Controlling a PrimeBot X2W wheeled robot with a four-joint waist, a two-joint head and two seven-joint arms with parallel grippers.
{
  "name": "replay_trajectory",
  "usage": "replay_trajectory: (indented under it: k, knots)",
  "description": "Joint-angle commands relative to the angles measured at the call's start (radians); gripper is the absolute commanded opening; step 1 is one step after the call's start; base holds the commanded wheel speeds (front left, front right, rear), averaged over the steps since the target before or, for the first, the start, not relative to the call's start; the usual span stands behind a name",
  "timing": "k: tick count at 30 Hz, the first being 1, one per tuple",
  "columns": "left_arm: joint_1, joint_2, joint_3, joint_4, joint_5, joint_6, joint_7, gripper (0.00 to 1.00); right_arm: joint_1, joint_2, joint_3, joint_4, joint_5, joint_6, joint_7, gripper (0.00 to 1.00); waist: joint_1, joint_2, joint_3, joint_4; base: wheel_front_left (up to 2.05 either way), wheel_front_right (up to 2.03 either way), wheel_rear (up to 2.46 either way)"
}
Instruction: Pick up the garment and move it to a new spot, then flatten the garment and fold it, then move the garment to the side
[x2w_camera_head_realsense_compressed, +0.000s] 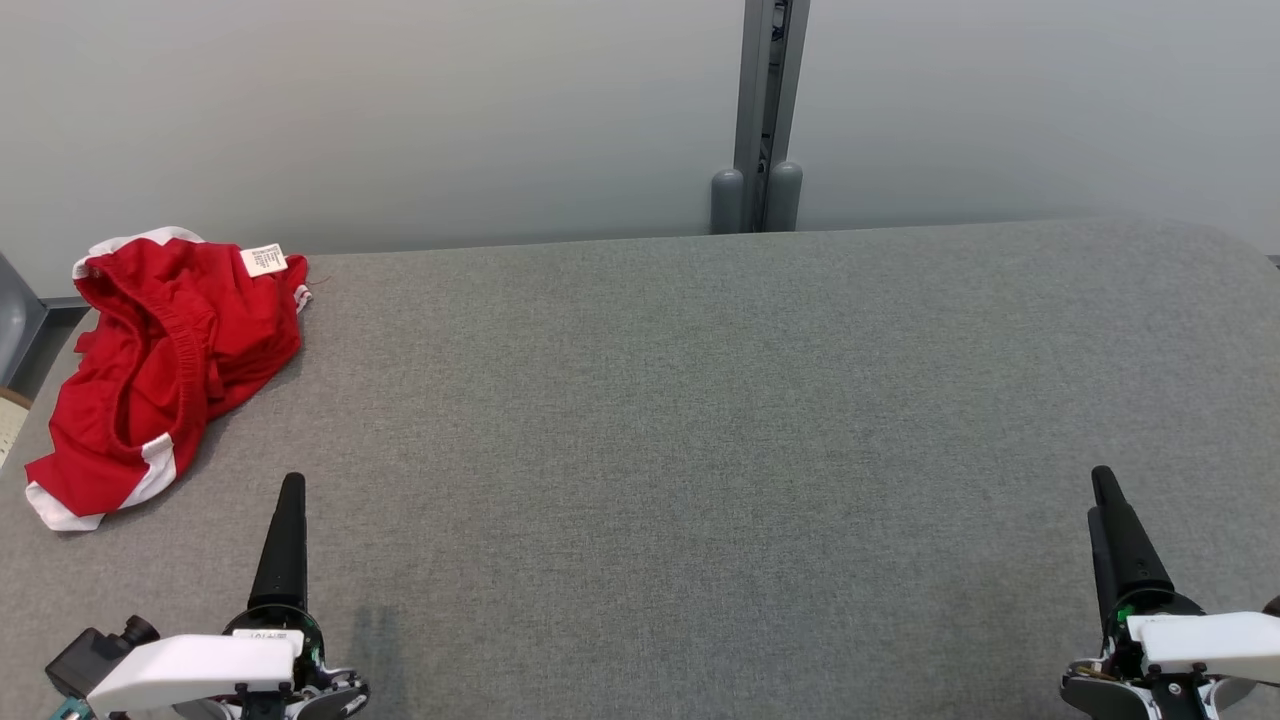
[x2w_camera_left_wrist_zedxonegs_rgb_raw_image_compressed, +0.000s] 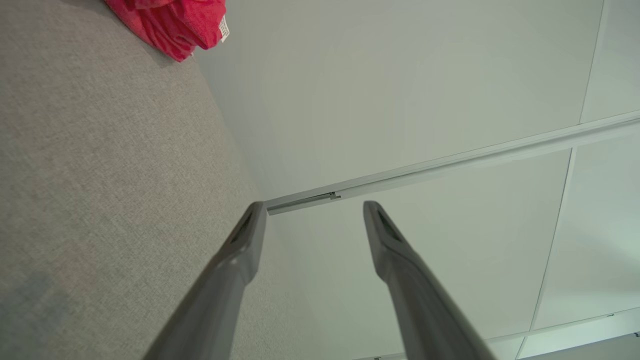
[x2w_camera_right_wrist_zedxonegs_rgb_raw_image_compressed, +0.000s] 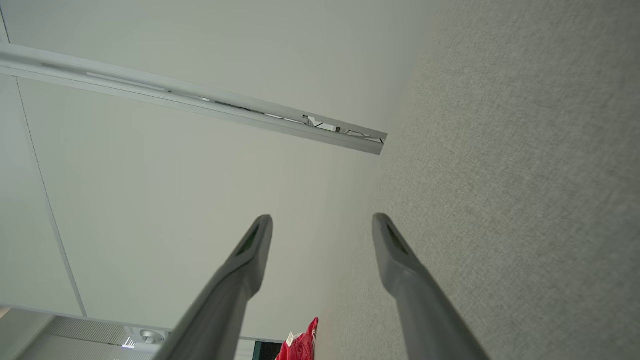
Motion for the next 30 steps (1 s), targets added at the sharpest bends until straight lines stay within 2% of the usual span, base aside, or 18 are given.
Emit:
replay_trajectory:
  k: [1, 23, 30]
  knots:
    - [-0.005, 0.011, -0.003, -0.023, 0.024, 0.004, -0.006, 1.00, -0.007, -0.010, 0.003, -0.025, -0.025, 0.001, -0.010, 1.00, 0.0000, -0.0001, 0.000, 0.000, 0.00, 0.00, 0.00]
    - [0.010, 0.014, -0.079, -0.124, 0.510, 0.066, -0.085, 1.00, 0.009, -0.014, 0.050, -0.133, -0.447, 0.001, -0.090, 1.00, 0.0000, -0.0001, 0.004, 0.001, 0.00, 0.00, 0.00]
    - [0.018, 0.014, -0.097, -0.133, 0.624, 0.080, -0.104, 1.00, 0.015, -0.016, 0.074, -0.148, -0.559, 0.001, -0.109, 1.00, 0.0000, -0.0001, 0.005, 0.000, 0.00, 0.00, 0.00]
